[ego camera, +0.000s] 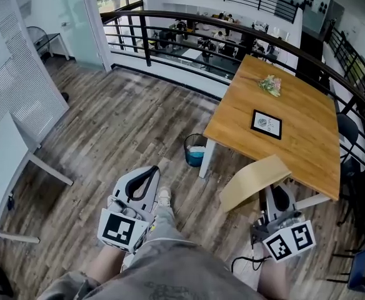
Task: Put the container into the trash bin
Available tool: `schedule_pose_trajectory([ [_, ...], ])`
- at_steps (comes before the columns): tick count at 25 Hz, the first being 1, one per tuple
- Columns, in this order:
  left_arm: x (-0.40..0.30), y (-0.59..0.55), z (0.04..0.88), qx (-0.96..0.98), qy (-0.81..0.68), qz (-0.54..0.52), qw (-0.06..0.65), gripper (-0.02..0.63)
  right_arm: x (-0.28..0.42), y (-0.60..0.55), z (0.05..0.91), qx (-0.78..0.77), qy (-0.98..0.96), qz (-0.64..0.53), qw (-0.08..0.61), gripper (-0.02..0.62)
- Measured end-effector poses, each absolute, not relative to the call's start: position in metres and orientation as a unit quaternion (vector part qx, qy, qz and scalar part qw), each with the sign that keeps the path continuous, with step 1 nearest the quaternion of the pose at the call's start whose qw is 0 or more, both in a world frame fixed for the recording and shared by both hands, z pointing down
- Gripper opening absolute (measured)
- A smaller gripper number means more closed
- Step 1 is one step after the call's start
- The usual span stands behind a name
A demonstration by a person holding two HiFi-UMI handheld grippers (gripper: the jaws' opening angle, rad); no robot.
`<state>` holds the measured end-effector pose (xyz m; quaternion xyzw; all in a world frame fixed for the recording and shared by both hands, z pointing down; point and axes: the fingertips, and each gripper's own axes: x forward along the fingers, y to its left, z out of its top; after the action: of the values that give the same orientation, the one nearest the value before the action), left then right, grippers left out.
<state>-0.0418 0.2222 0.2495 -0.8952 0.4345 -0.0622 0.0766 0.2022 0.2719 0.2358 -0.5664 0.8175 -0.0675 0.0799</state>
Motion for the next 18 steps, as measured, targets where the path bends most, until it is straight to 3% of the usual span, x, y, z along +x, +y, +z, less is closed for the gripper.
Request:
schedule_pose_trajectory([
  [18, -0.089, 0.038, 0.282, -0.9, 0.426, -0.086, 0.027, 0.015, 0.136, 0.078, 0.283, -0.561, 0.816, -0.139, 0.033, 0.032],
])
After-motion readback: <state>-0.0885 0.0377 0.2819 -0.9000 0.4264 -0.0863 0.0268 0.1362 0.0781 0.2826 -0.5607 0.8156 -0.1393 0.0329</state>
